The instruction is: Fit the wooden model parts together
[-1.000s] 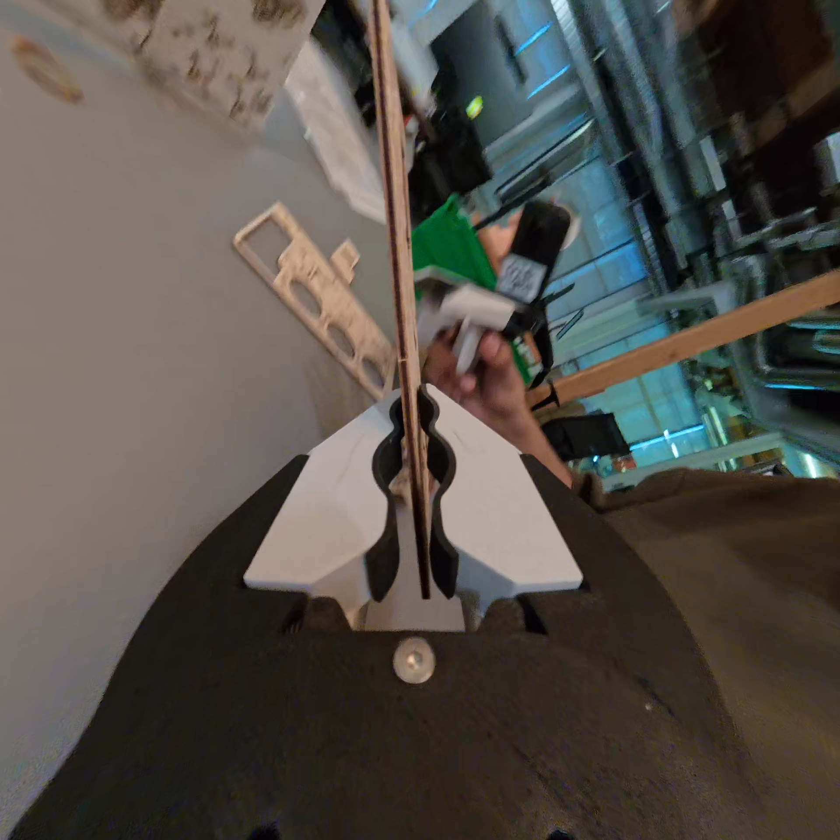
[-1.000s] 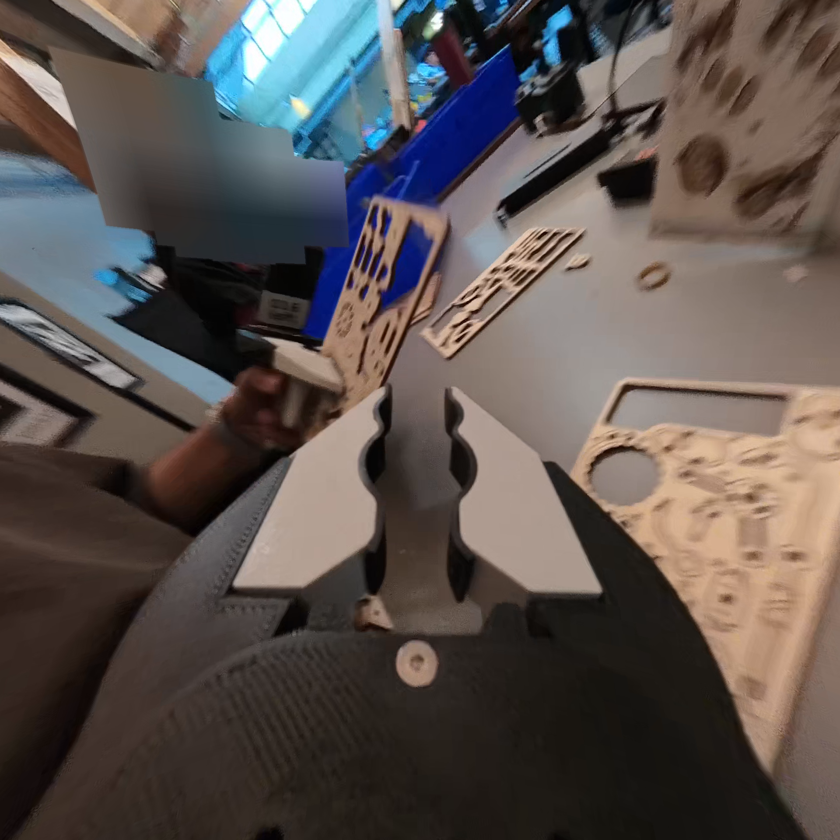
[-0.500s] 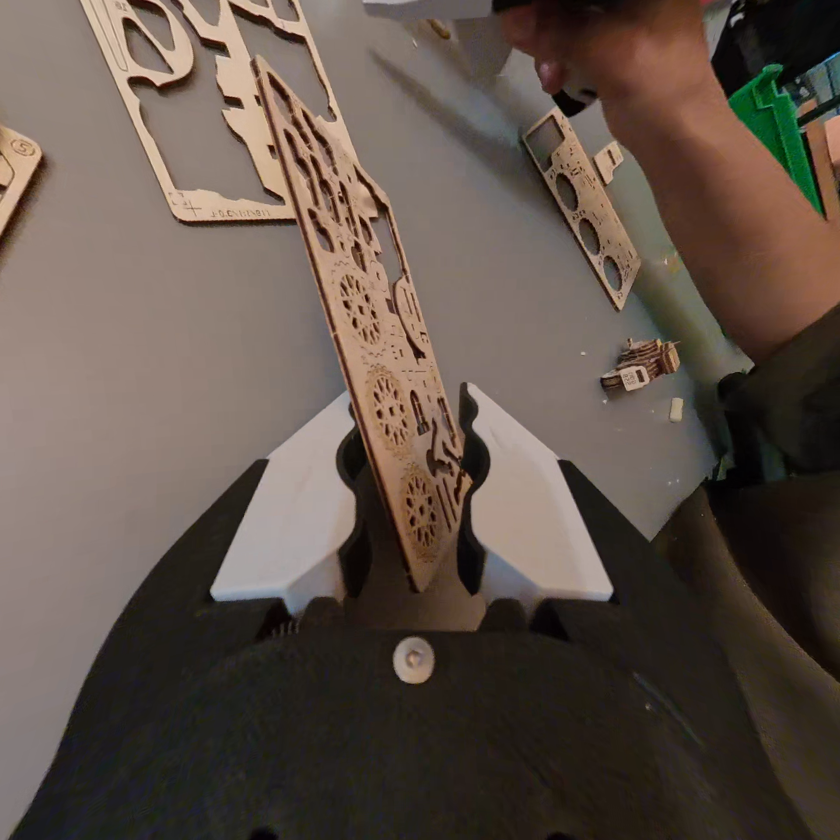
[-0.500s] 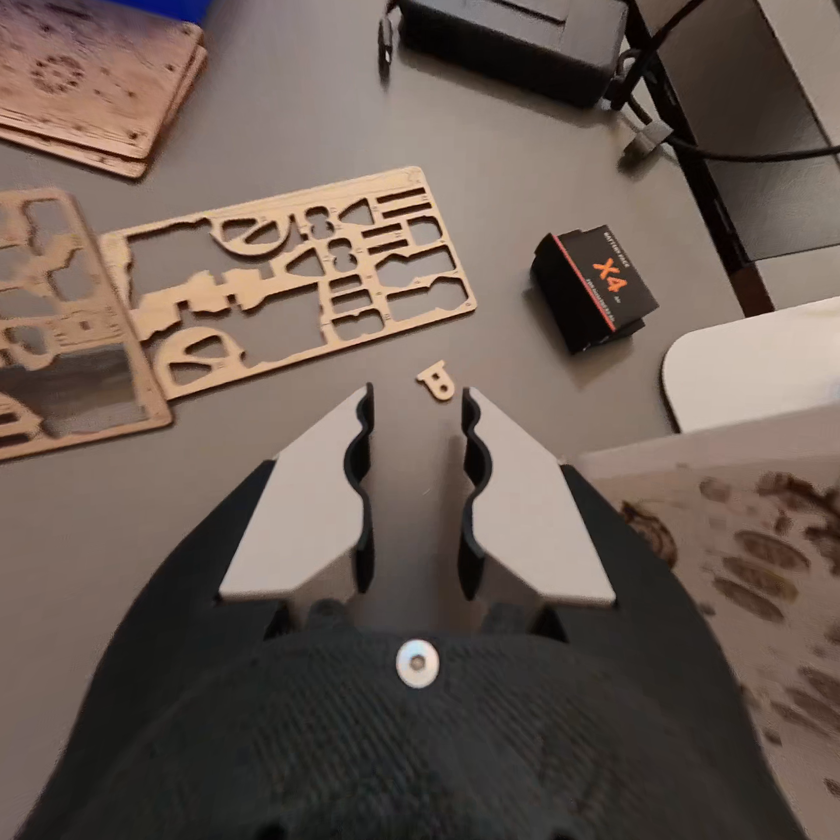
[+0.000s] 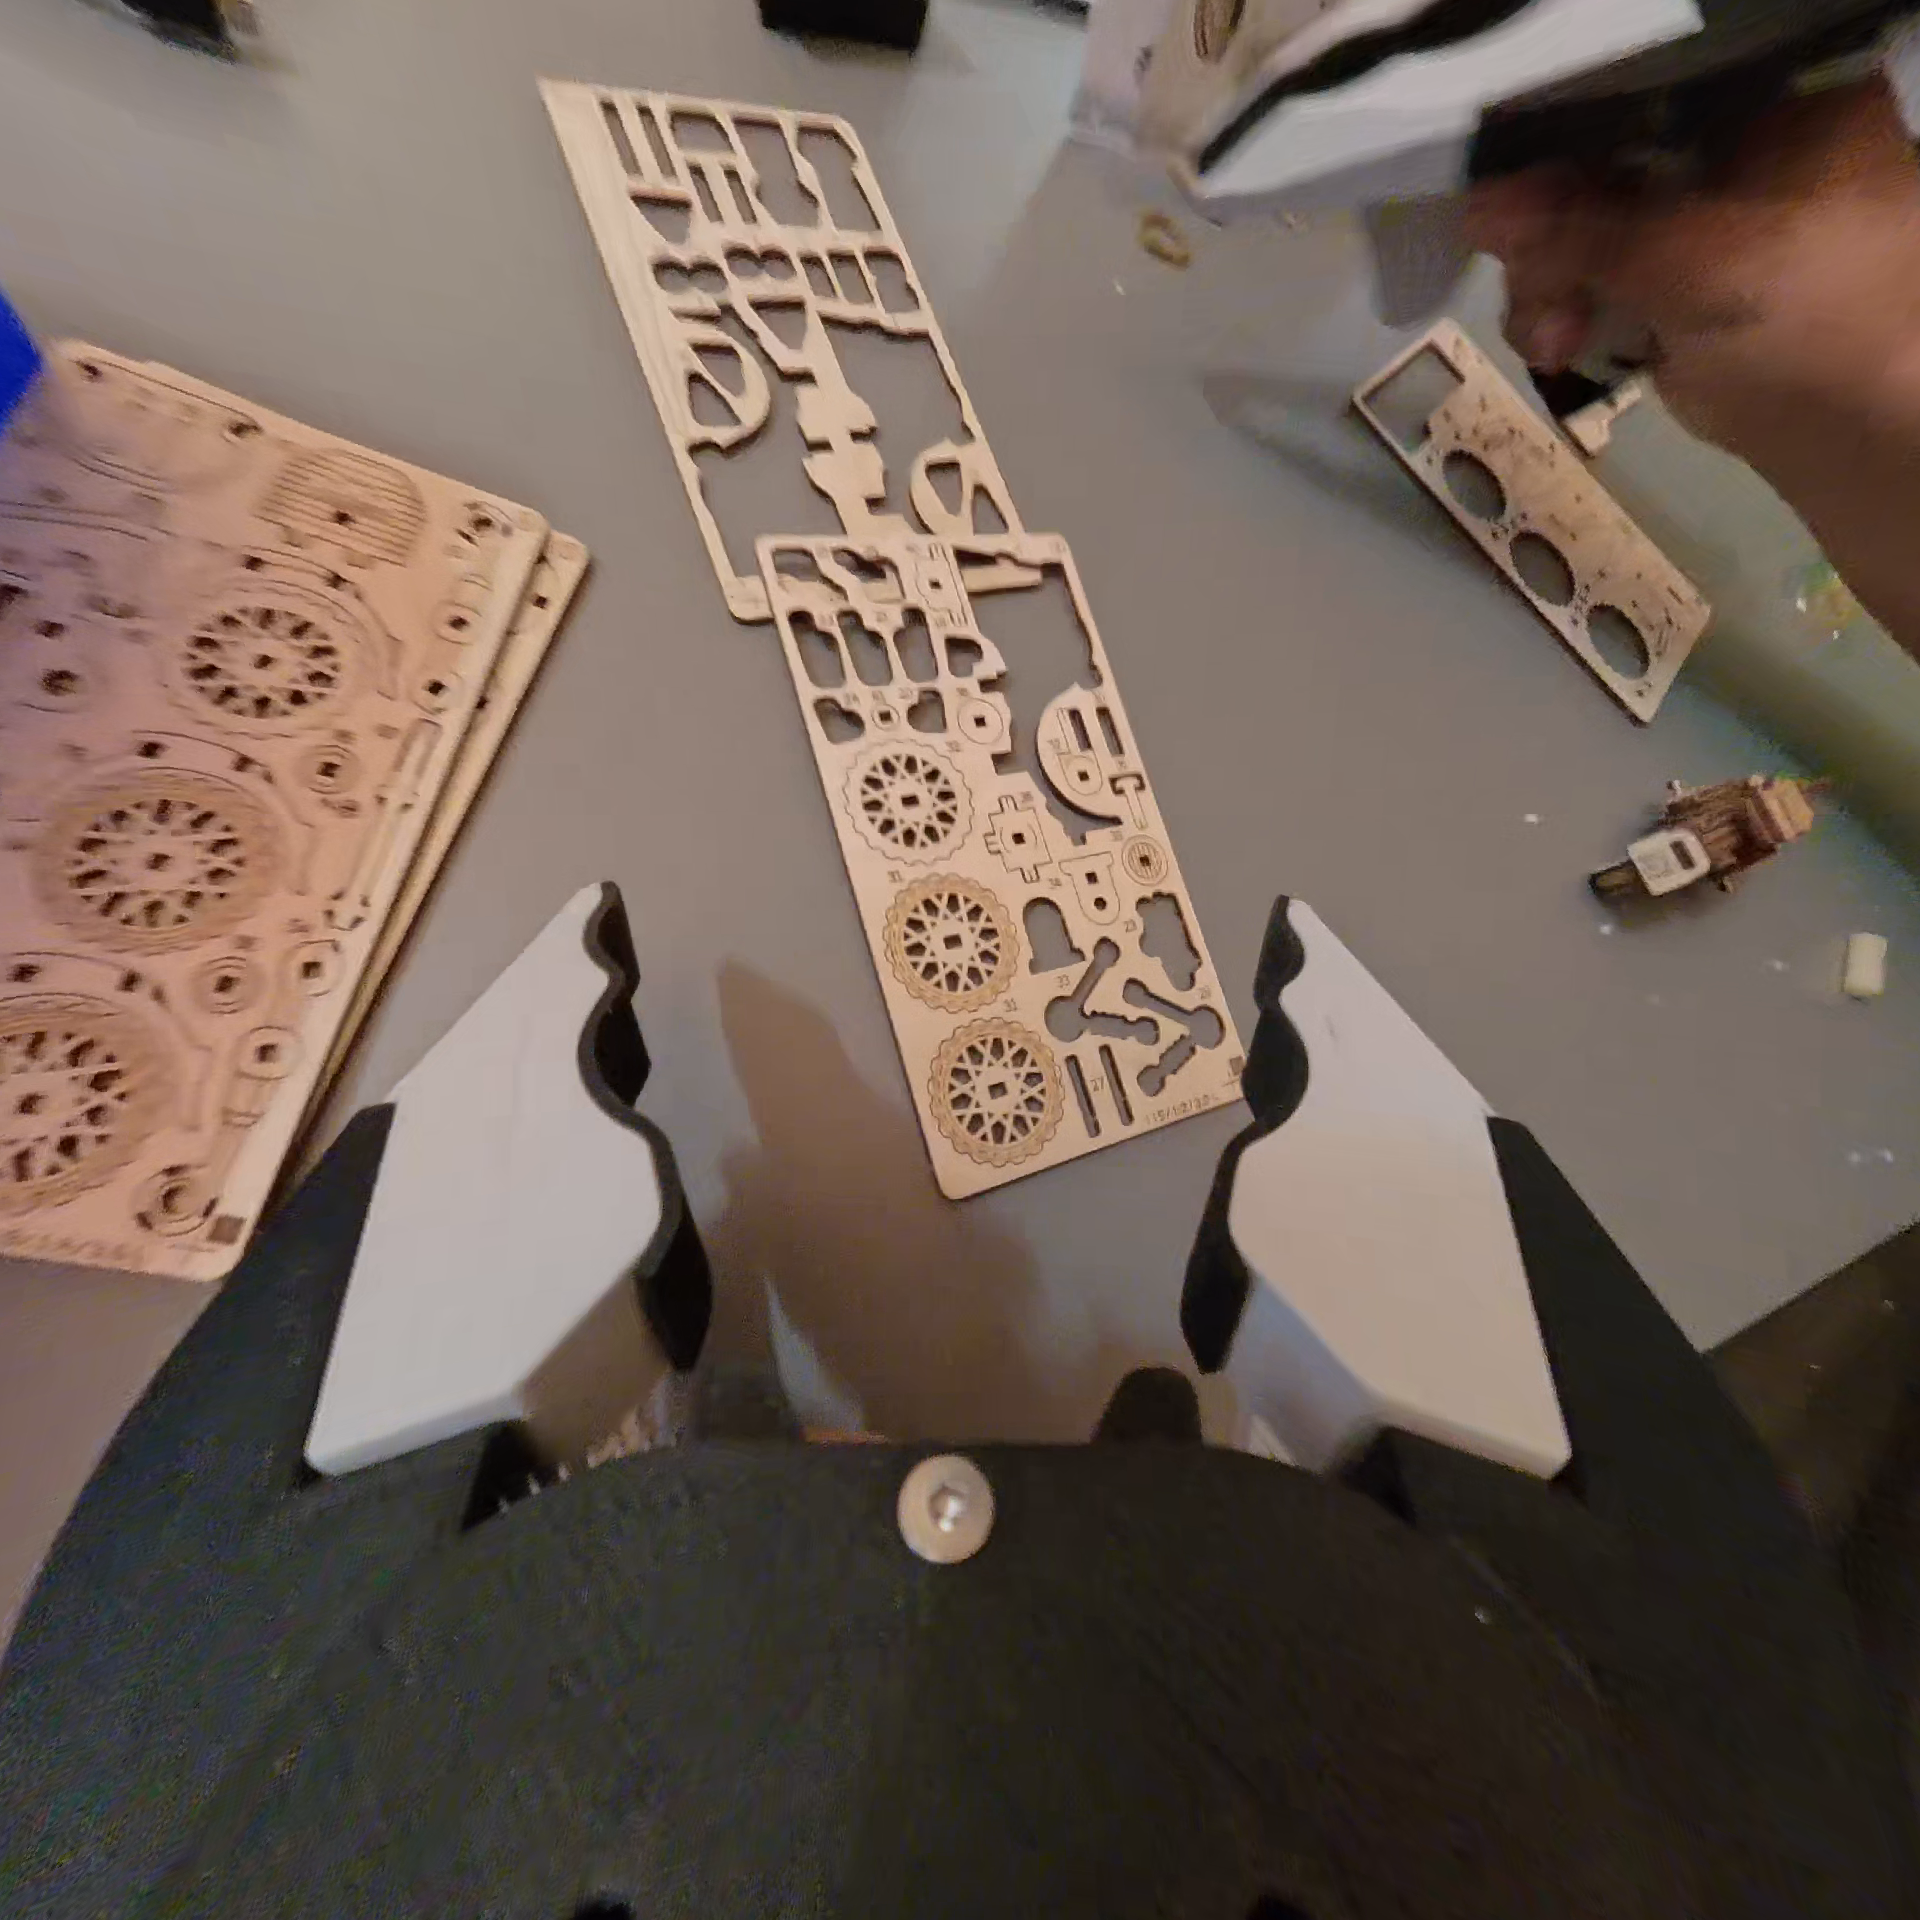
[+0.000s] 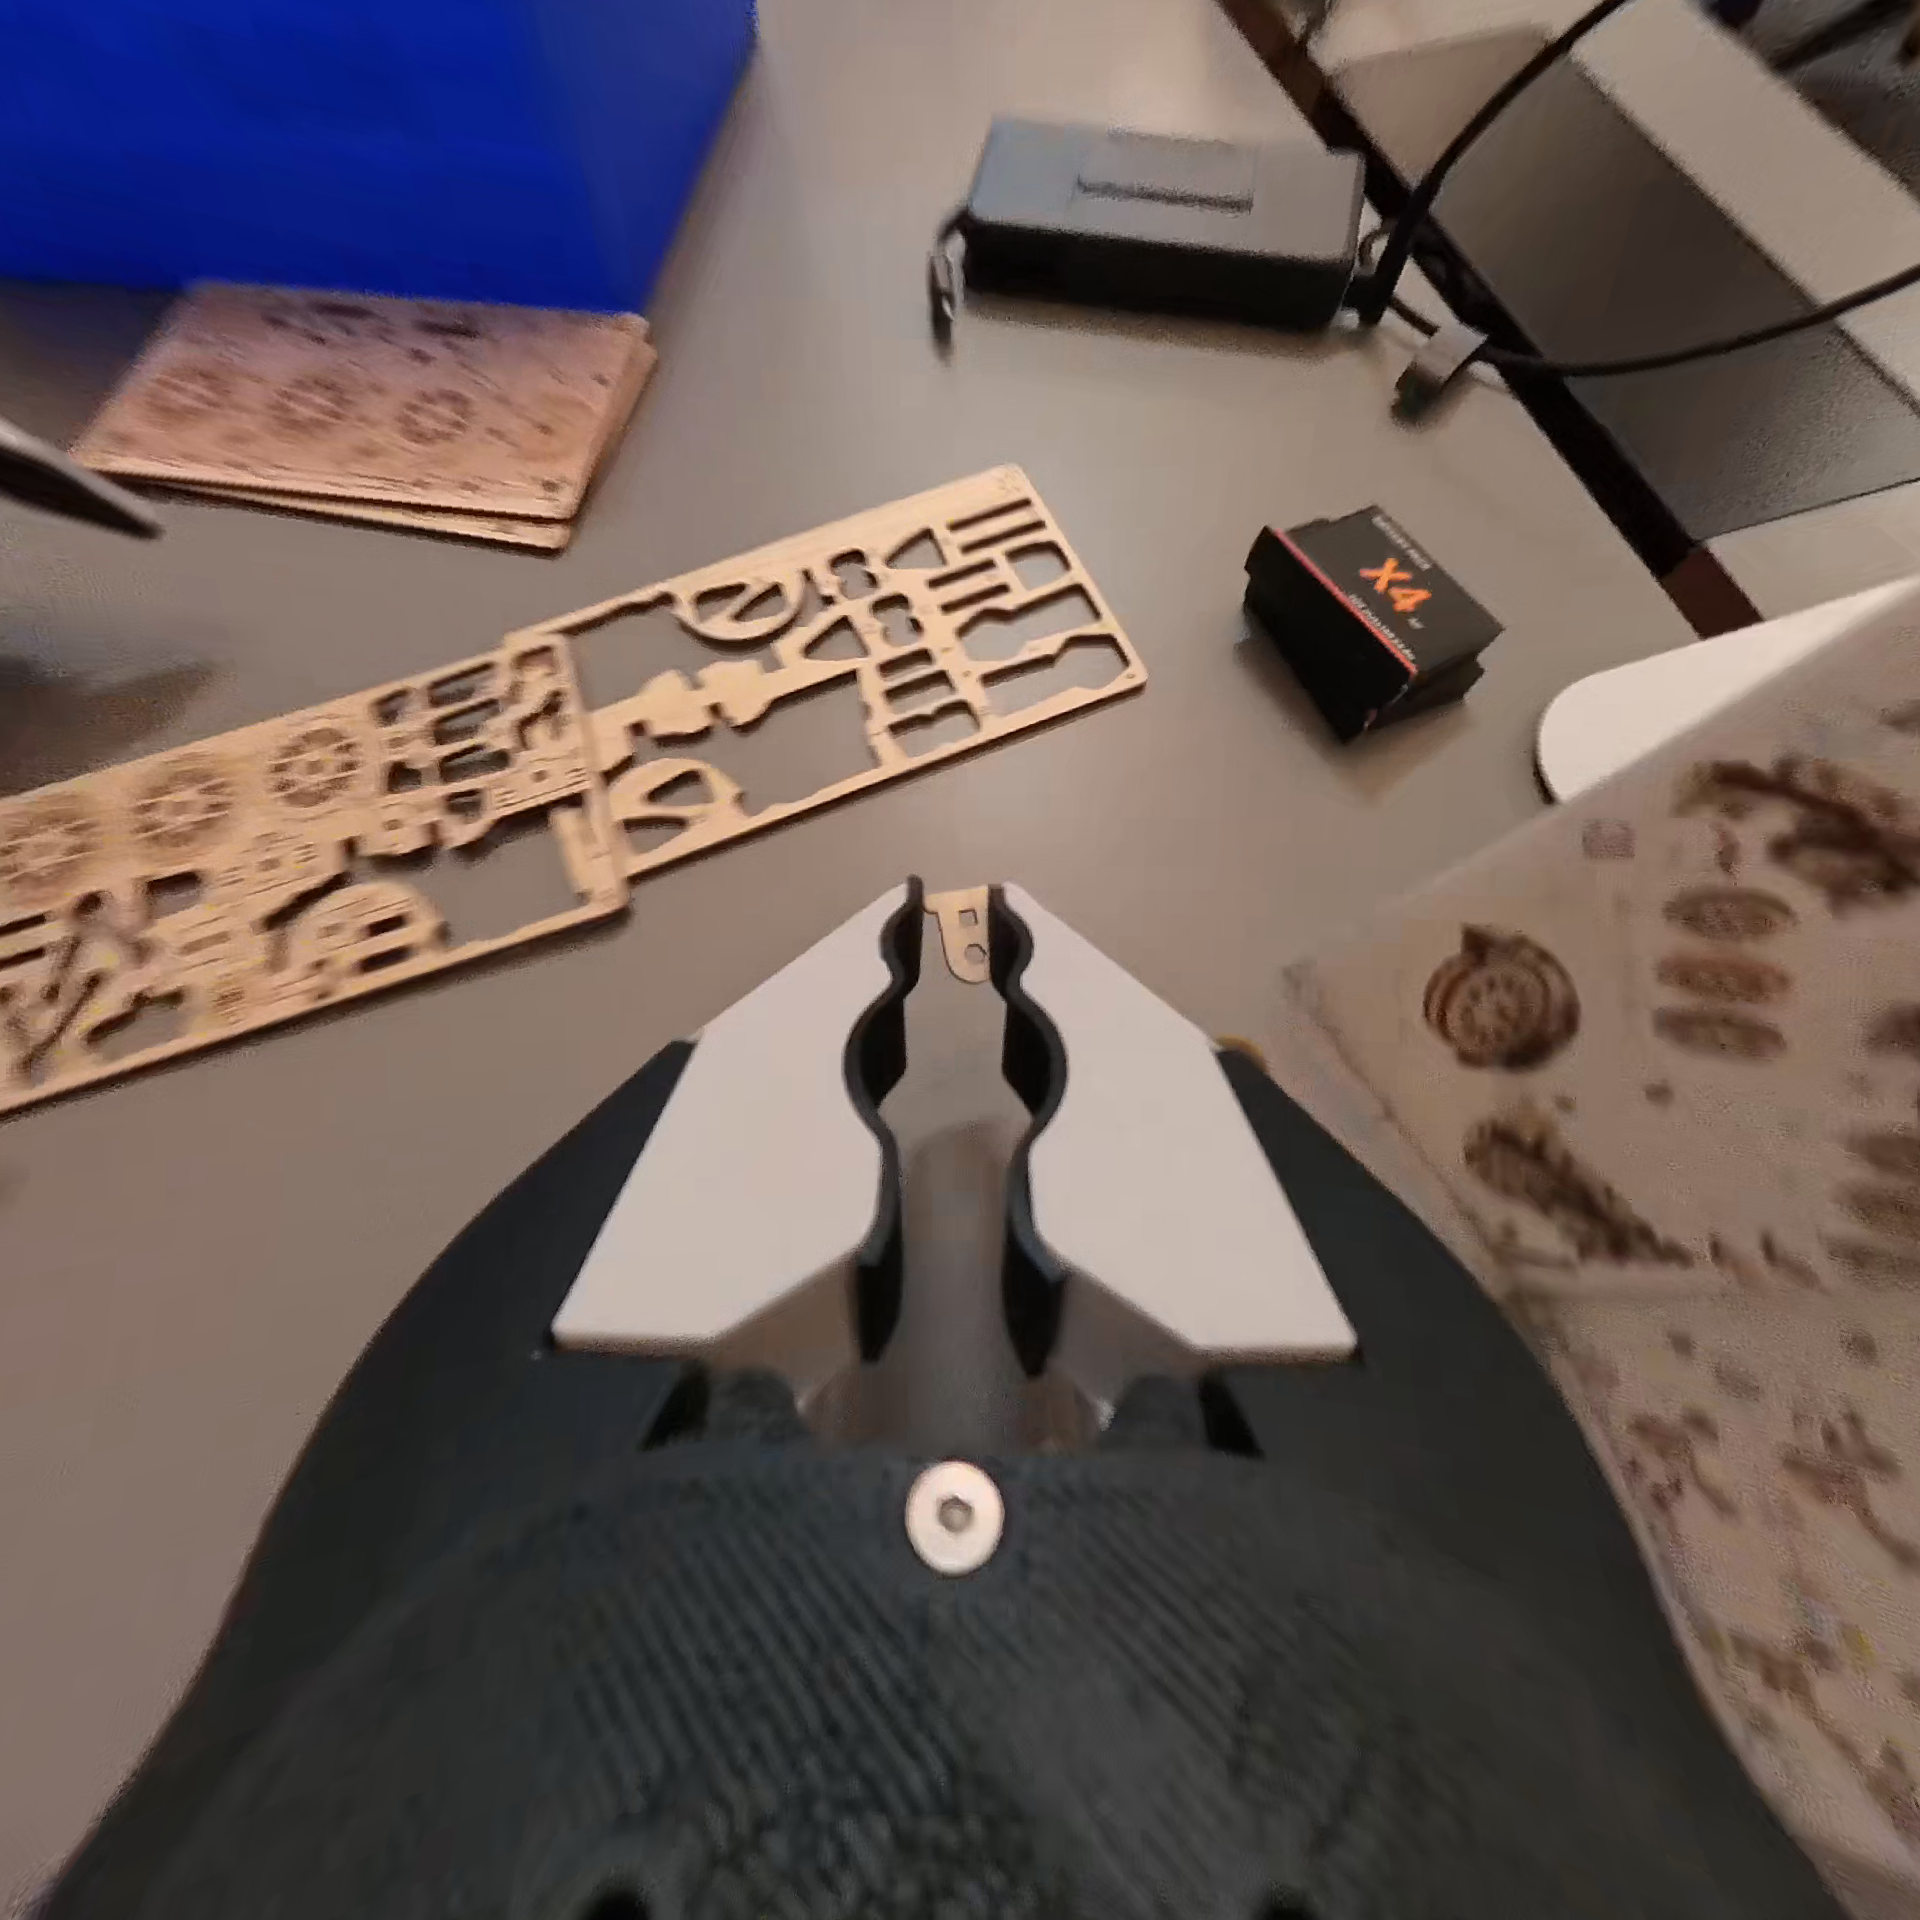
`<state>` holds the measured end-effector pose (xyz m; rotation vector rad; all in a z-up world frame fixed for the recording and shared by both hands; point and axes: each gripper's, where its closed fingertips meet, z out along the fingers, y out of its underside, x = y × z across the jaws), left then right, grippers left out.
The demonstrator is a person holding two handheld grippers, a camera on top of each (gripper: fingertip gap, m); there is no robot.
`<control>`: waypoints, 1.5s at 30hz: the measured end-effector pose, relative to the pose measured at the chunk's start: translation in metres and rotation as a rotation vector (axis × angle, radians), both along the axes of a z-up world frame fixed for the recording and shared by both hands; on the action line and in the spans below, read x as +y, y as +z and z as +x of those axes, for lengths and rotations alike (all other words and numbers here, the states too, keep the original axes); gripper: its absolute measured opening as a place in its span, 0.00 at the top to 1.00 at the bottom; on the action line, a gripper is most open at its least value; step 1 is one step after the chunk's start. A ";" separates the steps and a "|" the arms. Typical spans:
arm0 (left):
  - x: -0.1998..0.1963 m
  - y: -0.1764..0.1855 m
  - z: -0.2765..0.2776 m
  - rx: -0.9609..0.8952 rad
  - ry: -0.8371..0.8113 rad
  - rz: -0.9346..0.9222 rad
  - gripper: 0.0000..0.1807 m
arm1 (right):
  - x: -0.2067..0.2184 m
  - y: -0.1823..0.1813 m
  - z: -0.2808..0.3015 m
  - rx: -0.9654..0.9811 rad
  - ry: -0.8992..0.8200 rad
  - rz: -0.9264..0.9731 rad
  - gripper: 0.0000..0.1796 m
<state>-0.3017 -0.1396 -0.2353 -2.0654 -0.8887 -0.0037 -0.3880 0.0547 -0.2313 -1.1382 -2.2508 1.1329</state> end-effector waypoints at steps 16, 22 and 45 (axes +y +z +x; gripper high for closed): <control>0.210 0.086 0.122 -0.399 -0.467 0.733 0.83 | 0.040 0.102 0.220 0.563 -0.047 -0.111 0.94; 0.255 0.082 0.150 -0.626 -0.654 0.730 0.89 | 0.060 0.084 0.237 0.556 -0.101 -0.009 0.95; 0.242 0.041 0.104 -0.622 -0.563 0.668 1.00 | 0.117 0.045 0.221 0.354 -0.249 -0.052 0.95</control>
